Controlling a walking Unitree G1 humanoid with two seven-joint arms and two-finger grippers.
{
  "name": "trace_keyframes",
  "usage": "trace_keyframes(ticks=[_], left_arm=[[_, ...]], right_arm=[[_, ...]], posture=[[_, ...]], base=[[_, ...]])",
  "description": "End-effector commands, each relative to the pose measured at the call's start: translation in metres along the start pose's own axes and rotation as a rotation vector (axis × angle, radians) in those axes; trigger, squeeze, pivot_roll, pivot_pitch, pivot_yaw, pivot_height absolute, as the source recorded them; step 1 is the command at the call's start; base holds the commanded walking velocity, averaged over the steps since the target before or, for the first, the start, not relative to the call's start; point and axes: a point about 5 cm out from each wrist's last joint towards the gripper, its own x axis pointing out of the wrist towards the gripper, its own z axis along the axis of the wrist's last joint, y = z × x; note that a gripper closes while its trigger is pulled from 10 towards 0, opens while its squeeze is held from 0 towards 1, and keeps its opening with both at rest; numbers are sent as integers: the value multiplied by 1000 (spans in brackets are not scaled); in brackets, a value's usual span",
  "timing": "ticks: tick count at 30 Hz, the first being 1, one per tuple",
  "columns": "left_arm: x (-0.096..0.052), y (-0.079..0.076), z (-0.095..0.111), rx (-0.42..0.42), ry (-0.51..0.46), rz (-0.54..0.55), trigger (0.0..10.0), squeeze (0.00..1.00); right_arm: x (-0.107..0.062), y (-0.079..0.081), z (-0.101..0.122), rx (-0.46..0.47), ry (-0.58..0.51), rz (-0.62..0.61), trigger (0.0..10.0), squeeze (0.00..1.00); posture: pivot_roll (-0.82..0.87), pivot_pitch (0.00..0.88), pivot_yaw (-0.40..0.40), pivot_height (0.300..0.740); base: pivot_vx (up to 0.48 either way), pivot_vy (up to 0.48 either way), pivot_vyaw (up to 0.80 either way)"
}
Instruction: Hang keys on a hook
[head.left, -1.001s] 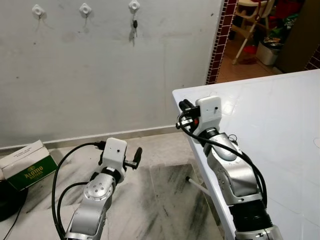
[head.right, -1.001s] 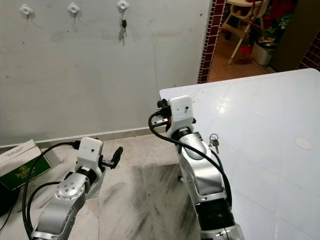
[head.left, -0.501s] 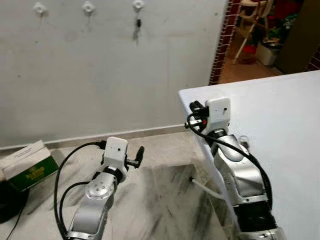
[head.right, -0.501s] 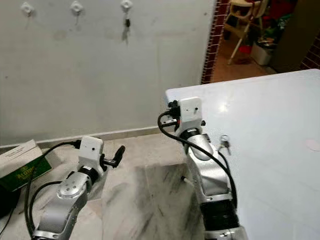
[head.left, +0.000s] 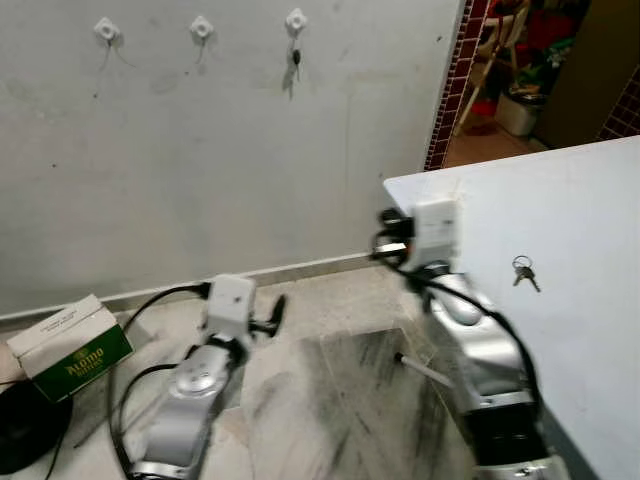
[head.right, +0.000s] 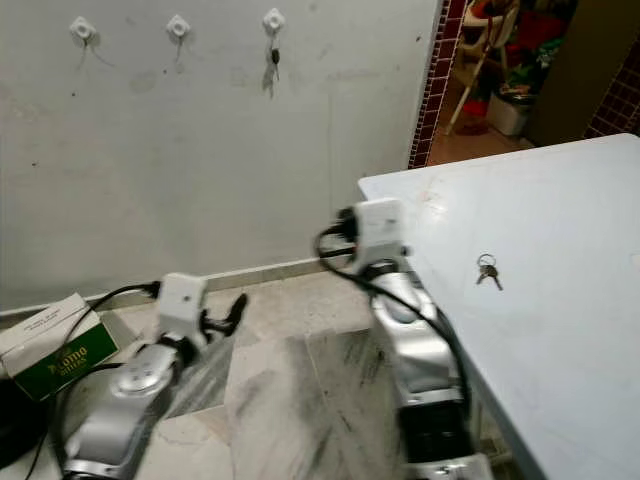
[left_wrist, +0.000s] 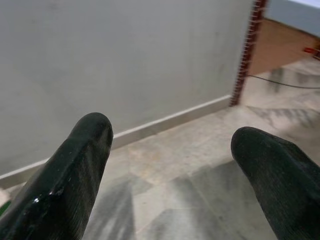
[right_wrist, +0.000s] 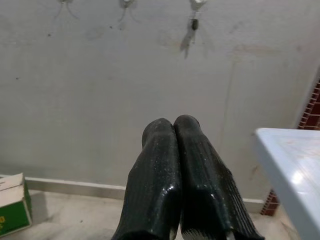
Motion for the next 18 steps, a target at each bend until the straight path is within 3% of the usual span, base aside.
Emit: trace_keyframes(ticks=[1,11,18], left_arm=[[2,-9,2,0,0,-29,10000,0],[3,-8,2,7,-5,-24,10000,0],[1,-7,8,-9,-56,-32,10000,0]], right_arm=[[-2,-12,3,-20,-12,-40,10000,0],[1,-13,4,-31,-11,-42,10000,0],[0,-12,3,-36,-9,-40,10000,0]], posture=[[57,0,18,740],[58,0,15,740],[51,0,17,740]], base=[[0,480,0],[0,480,0],[0,0,0]])
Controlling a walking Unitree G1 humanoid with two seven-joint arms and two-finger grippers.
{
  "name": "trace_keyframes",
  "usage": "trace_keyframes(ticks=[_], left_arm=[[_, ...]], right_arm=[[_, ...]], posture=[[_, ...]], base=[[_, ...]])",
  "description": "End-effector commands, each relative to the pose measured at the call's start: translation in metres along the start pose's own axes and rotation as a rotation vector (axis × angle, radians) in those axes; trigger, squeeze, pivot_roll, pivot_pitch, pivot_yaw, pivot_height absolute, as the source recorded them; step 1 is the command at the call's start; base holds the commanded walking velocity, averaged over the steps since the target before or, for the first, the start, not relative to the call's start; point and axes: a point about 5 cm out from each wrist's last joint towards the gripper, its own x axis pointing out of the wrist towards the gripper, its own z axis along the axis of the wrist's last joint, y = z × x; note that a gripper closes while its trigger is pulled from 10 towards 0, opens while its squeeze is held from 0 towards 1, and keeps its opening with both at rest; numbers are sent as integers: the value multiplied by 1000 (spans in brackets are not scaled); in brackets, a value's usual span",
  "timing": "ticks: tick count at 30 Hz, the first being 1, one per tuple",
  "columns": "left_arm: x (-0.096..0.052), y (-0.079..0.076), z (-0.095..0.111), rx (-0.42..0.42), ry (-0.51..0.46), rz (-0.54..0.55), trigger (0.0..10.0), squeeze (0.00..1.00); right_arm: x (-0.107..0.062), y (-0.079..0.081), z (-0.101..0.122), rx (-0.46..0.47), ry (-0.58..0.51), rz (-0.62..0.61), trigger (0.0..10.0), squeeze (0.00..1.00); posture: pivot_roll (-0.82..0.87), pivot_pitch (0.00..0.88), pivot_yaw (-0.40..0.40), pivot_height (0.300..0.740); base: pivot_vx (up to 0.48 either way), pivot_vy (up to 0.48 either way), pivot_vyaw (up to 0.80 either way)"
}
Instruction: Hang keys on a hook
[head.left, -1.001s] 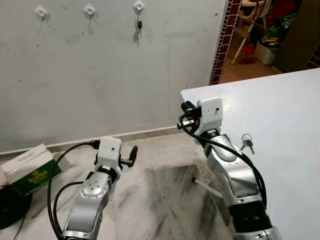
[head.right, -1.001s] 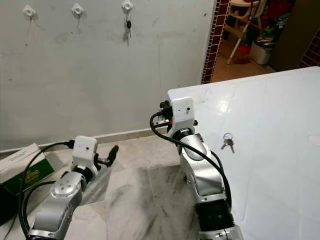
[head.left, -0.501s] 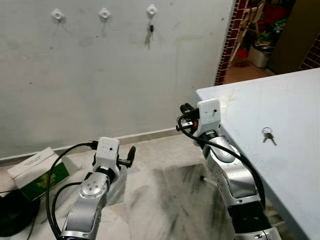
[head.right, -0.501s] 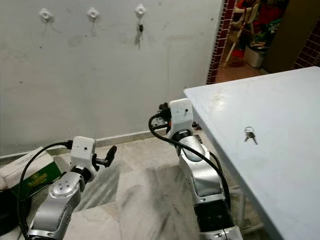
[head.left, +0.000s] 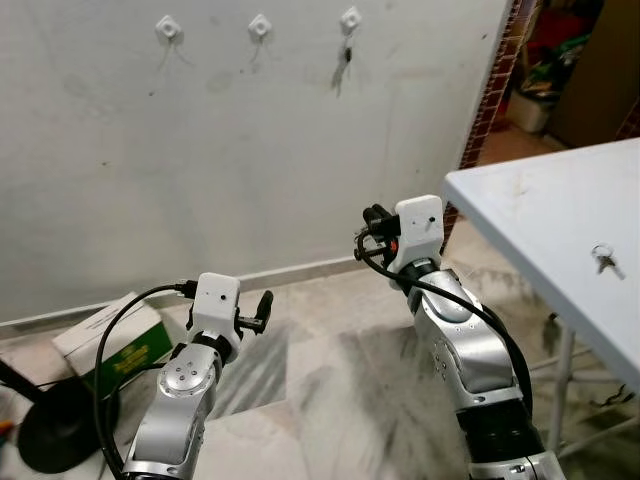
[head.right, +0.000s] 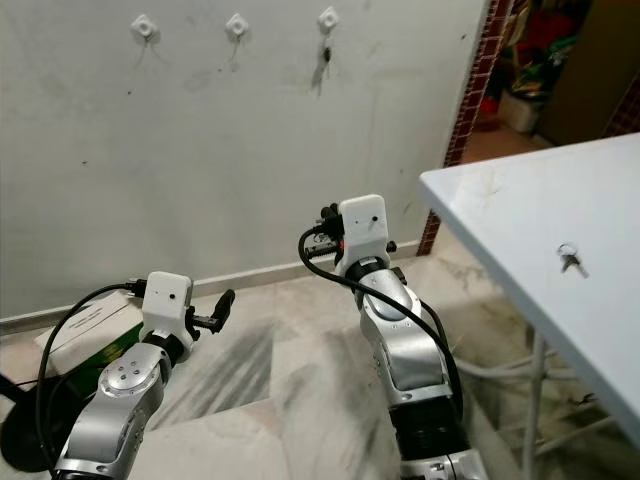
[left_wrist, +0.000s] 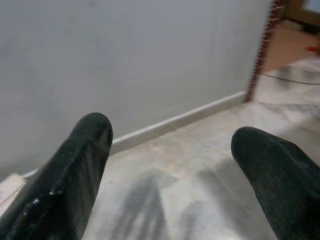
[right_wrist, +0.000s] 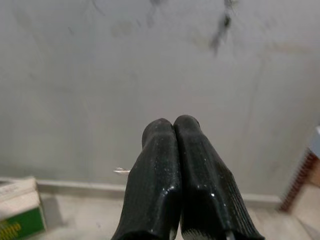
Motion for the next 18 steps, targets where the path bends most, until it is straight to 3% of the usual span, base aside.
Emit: trace_keyframes(ticks=[1,6,18], left_arm=[[-1,8,4,-16,-23,15,10000,0],[-1,10,7,-35,-42,12,10000,0],[-2,7,7,-49,-51,-8,10000,0]], right_arm=[[2,1,8,-4,-28,-2,10000,0],[3,-1,8,-7,-30,-4,10000,0],[3,1,6,-14,-28,7,10000,0]], posture=[[49,0,17,740],[49,0,17,740],[51,0,13,740]], base=[[0,0,0],[0,0,0],[310,0,0]])
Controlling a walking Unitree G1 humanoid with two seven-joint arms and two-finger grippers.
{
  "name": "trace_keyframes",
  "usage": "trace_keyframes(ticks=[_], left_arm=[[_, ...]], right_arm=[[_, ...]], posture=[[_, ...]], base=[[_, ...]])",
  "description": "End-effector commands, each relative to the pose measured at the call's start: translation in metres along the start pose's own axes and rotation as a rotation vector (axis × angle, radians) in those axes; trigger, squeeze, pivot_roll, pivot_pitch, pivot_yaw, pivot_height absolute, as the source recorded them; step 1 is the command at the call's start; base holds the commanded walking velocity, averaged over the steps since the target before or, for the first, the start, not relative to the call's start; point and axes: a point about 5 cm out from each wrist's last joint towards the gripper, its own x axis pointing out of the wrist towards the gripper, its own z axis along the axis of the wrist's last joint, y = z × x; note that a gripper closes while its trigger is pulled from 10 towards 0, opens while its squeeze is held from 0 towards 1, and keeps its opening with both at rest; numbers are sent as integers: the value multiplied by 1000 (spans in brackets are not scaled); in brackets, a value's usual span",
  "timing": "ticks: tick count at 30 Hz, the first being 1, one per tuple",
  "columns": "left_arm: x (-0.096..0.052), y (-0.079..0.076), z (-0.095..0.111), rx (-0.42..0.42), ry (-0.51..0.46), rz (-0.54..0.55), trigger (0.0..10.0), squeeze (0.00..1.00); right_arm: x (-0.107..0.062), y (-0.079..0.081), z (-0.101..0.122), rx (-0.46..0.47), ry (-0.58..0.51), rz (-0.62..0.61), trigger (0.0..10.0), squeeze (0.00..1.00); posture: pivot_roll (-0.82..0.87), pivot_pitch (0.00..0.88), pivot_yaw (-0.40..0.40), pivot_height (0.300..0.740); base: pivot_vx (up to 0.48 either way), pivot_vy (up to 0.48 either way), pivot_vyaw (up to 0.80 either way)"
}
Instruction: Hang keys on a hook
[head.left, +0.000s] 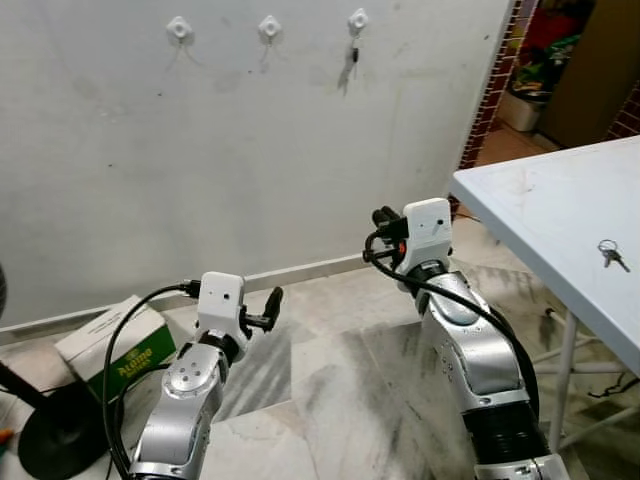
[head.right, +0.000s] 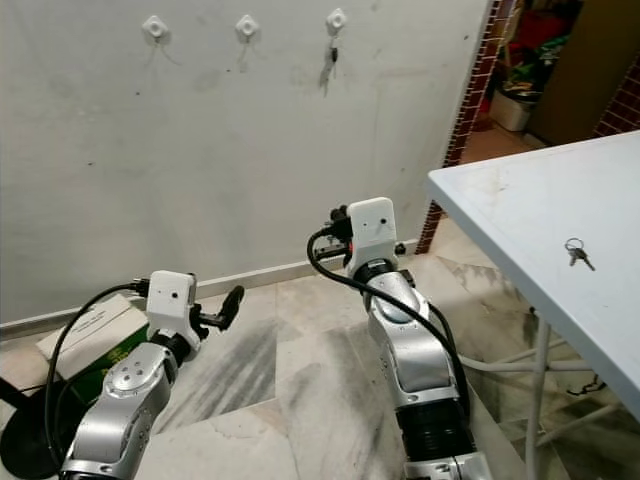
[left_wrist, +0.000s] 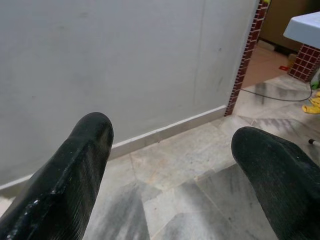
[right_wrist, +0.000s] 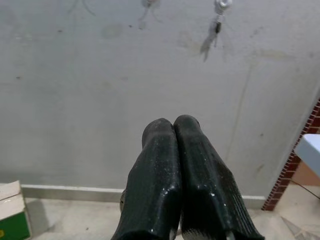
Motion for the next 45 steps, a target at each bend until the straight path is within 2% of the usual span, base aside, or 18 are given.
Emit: trace_keyframes(ticks=[1,39,45], left_arm=[[0,-1,4,-3,-20,-8,10000,0],[2,-4,0,-20,-9,-1,10000,0],[1,-4,-1,-28,0,7,10000,0]], right_arm=[[2,0,3,-10,-9,4,10000,0],[-2,3,-5,-21,20,23,10000,0],[-2,3,-7,-19,28,27,10000,0]], posture=[[50,0,13,740],[41,0,9,740],[47,0,6,740]], base=[[349,0,0],[452,0,0],[287,381,0]])
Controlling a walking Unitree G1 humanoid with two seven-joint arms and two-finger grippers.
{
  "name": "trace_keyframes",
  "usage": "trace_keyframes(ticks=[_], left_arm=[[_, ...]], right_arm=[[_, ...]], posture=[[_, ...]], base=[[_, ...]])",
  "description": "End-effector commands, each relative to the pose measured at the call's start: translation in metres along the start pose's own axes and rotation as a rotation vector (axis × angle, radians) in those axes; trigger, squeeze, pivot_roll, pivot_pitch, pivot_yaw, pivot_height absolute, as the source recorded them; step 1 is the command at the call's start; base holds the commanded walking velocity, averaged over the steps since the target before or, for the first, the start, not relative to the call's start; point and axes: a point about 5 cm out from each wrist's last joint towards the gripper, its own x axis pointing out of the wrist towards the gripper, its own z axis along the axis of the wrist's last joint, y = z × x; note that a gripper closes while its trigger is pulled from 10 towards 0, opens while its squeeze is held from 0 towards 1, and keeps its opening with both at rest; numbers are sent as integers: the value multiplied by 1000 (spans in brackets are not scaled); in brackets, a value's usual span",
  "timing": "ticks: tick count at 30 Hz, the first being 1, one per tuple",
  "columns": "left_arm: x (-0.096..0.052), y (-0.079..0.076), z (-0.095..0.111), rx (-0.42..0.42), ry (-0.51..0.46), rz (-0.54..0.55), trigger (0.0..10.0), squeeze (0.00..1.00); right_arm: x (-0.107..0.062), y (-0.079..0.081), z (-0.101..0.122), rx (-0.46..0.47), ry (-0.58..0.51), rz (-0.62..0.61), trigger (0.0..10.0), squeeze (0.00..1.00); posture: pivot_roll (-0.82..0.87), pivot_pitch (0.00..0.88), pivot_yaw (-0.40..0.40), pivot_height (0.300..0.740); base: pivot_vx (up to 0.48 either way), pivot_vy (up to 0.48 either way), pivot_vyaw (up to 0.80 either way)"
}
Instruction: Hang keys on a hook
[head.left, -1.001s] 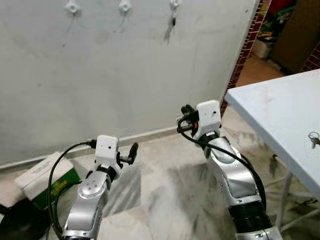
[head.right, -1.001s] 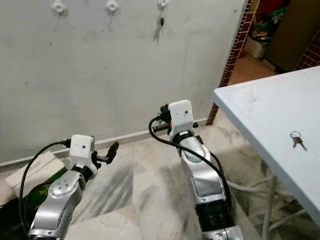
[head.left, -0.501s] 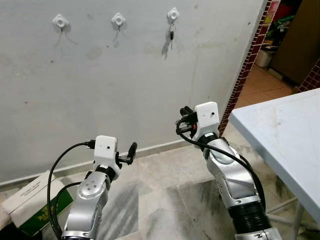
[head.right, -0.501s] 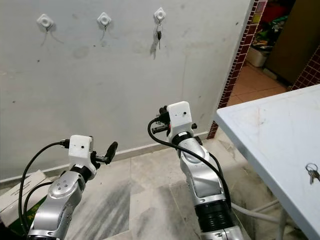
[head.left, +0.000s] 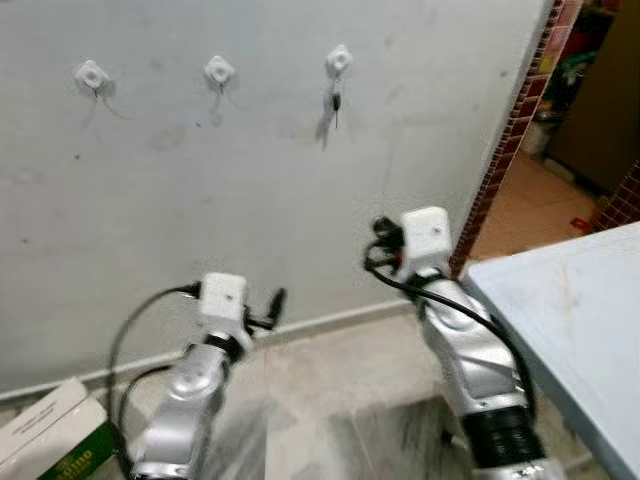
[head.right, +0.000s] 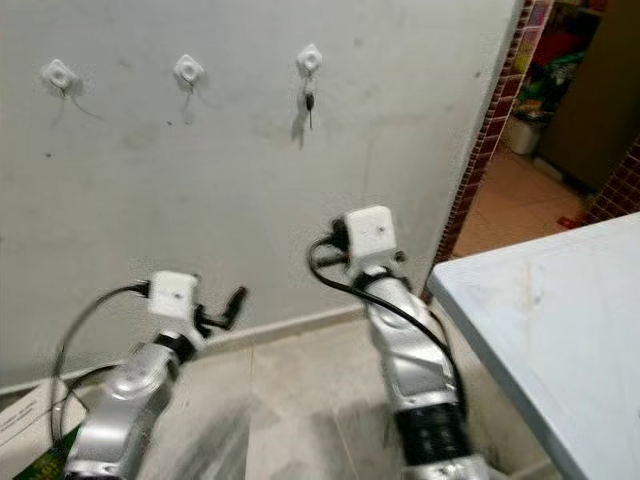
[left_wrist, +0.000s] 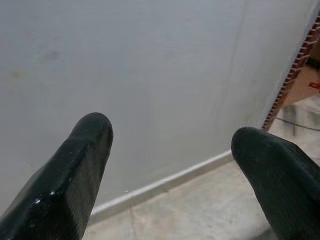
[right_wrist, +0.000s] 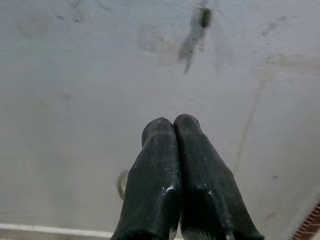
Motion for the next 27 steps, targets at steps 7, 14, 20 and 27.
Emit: trace_keyframes(ticks=[7,14,20,27], left_arm=[[1,-6,1,-2,2,-18,10000,0],[2,-6,1,-6,5,-10,10000,0],[3,-8,-1,-3,12,-13,10000,0],[4,-9,1,13,-3,-18,10000,0]], right_arm=[[-2,-11,4,-7,-23,-41,10000,0],[-2,-12,4,-18,-16,-34,10000,0],[-2,-12,3,-31,-14,-32,10000,0],[-1,-11,3,-27,-15,-35,10000,0]], posture=[[49,0,5,740],[45,0,0,740],[45,0,0,740],[44,0,0,740]], base=[[208,416,0],[211,414,0],[0,349,257],[0,0,613]])
